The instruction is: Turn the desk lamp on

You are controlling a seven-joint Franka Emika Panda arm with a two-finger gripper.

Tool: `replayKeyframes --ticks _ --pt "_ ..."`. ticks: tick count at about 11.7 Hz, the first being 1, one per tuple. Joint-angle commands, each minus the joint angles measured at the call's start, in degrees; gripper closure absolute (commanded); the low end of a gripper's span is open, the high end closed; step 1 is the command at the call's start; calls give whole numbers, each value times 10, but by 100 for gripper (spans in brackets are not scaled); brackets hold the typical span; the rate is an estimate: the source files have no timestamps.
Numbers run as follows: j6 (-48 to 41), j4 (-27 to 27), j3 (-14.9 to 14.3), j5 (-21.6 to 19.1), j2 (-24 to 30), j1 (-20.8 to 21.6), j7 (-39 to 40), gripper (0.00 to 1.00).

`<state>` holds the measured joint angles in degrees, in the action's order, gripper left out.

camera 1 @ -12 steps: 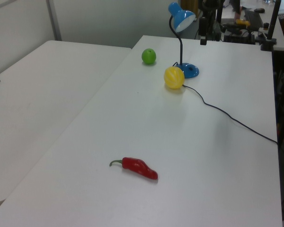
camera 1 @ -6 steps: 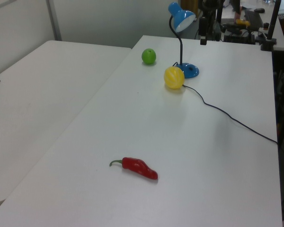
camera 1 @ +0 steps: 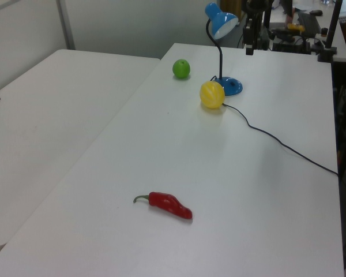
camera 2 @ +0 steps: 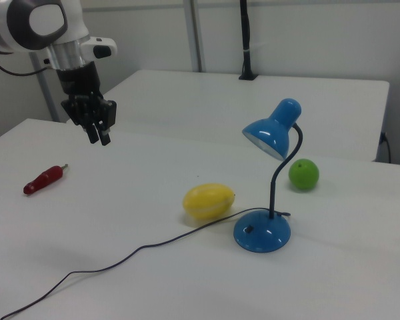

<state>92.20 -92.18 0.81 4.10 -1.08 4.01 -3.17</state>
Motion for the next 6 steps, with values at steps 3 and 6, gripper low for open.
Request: replayKeyframes --ticks 3,6 --pt "-2 -2 -5 2 6 4 -10 100" --pt "-1 -5 -6 4 6 -22 -10 100"
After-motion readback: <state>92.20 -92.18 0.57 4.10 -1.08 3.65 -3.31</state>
